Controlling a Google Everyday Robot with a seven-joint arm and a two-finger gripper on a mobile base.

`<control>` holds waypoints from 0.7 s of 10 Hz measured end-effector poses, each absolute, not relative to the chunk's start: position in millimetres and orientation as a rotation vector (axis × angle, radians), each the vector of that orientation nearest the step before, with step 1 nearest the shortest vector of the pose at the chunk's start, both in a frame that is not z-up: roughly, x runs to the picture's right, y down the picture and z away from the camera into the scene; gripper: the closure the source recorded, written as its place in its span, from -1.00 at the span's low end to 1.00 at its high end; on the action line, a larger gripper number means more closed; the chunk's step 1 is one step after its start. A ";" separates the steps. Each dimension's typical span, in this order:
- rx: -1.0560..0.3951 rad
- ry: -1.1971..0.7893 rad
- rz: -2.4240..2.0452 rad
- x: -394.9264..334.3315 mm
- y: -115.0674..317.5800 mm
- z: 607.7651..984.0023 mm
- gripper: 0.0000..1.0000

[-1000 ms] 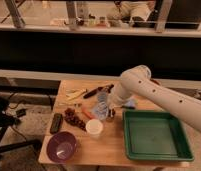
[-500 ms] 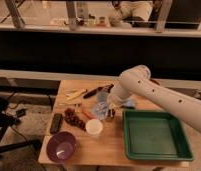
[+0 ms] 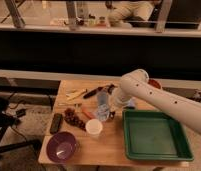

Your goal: Place towel in metal cup

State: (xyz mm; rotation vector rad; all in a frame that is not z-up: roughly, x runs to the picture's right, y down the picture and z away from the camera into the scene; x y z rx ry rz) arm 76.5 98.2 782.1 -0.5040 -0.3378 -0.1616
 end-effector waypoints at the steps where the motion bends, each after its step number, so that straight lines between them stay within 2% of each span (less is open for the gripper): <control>1: -0.502 -0.333 -0.162 76.4 97.8 785.1 0.68; 7: -0.496 -0.310 -0.187 73.4 97.9 805.6 0.68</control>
